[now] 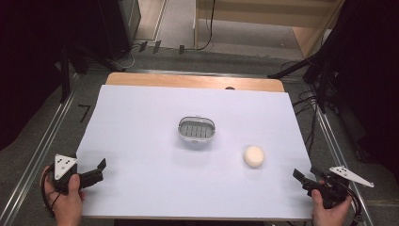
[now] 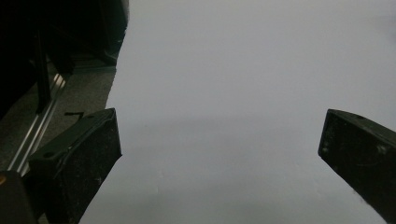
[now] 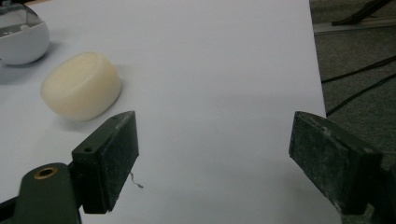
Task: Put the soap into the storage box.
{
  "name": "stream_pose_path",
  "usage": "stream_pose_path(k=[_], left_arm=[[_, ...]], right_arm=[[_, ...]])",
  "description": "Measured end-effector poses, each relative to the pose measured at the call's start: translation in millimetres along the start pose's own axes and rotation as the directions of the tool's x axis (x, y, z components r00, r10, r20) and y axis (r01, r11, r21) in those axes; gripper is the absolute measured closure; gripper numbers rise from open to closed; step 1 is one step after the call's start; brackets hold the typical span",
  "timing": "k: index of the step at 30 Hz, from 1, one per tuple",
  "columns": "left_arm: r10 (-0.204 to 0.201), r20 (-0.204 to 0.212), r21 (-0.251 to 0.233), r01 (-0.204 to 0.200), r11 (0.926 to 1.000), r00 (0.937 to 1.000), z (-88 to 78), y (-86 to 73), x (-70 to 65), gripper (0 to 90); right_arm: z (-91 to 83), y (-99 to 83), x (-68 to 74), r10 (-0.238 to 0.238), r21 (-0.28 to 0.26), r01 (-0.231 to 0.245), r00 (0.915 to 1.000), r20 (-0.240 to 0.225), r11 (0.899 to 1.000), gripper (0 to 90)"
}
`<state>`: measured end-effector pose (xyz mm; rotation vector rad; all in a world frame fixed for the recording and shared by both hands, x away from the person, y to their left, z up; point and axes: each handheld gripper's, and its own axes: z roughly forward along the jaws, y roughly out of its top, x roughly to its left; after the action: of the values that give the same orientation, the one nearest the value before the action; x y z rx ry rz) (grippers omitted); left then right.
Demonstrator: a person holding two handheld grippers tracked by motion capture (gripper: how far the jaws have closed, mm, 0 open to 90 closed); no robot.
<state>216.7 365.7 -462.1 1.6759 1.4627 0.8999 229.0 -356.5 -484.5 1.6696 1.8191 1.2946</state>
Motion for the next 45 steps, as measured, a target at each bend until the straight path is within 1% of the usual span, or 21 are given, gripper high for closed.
stream_pose_path(k=[3,7,9,12,17,21,22,23,24,27,30,31,33,34,38,45], left_arm=[[0.011,-0.003,-0.002,-0.011,0.9999,0.9999,0.2,-0.2,-1.1,0.0],[0.004,0.002,-0.004,-0.004,1.0000,1.0000,-0.4,-0.3,-0.1,0.0],[-0.002,0.000,-0.006,0.002,1.0000,1.0000,-0.3,-0.4,0.1,0.0],[-0.001,0.001,0.004,0.001,1.0000,1.0000,0.4,0.1,0.2,0.0],[0.005,0.000,0.011,-0.005,0.9999,1.0000,1.2,0.4,-0.2,0.0],[-0.002,0.002,0.006,0.002,1.0000,1.0000,0.7,0.2,0.3,0.0],[-0.002,0.002,0.006,0.002,1.0000,1.0000,0.7,0.2,0.3,0.0],[-0.005,0.002,0.006,0.005,1.0000,1.0000,0.9,0.2,0.4,0.0],[-0.003,0.004,0.008,0.003,1.0000,1.0000,0.9,0.2,0.4,0.0],[0.002,0.003,0.009,-0.002,1.0000,1.0000,1.1,0.2,0.1,0.0],[0.013,0.000,0.012,-0.013,0.9998,0.9999,1.2,0.4,-1.1,0.0],[0.013,0.000,0.011,-0.013,0.9999,0.9999,1.5,0.3,-1.3,0.0],[0.017,-0.003,0.012,-0.017,0.9998,0.9998,1.5,0.4,-2.0,0.0],[0.023,-0.003,0.013,-0.023,0.9996,0.9997,1.6,0.4,-2.0,0.0],[0.030,-0.002,0.018,-0.030,0.9994,0.9995,2.0,0.5,-2.7,0.0],[0.036,0.000,0.020,-0.036,0.9991,0.9994,2.3,0.6,-3.2,0.0]], right_arm=[[1.0,0.2,0.7,-0.003,0.006,0.003,0.9999,0.010,1.000,16.4],[1.2,1.5,3.4,-0.017,0.013,0.016,0.9995,0.026,1.000,14.8],[1.2,2.1,4.6,-0.031,0.020,0.031,0.9991,0.027,0.999,14.0],[1.3,3.6,8.0,-0.047,0.028,0.046,0.9981,0.039,0.999,13.6],[1.3,8.6,13.0,-0.050,0.026,0.049,0.9977,0.045,0.998,13.6],[2.1,14.9,23.3,-0.065,0.019,0.064,0.9968,0.046,0.998,13.6],[2.1,14.9,23.3,-0.065,0.019,0.064,0.9968,0.046,0.998,13.6],[3.5,18.2,29.9,-0.070,0.013,0.069,0.9969,0.036,0.998,13.6],[4.7,19.7,33.4,-0.074,0.010,0.074,0.9969,0.027,0.997,13.6],[11.5,22.7,44.5,-0.082,0.015,0.082,0.9966,0.005,0.997,13.6],[23.0,22.9,53.5,-0.089,0.034,0.090,0.9959,-0.010,0.995,13.6],[27.8,22.9,55.5,-0.087,0.037,0.088,0.9960,-0.018,0.995,13.6],[36.2,22.5,59.5,-0.066,0.042,0.068,0.9971,-0.037,0.997,13.7],[40.2,22.5,61.6,-0.065,0.046,0.067,0.9970,-0.041,0.997,13.7],[53.7,23.3,75.6,-0.108,0.060,0.110,0.9936,-0.033,0.992,13.6],[73.9,25.8,99.1,-0.128,0.055,0.132,0.9895,-0.067,0.990,13.6]])
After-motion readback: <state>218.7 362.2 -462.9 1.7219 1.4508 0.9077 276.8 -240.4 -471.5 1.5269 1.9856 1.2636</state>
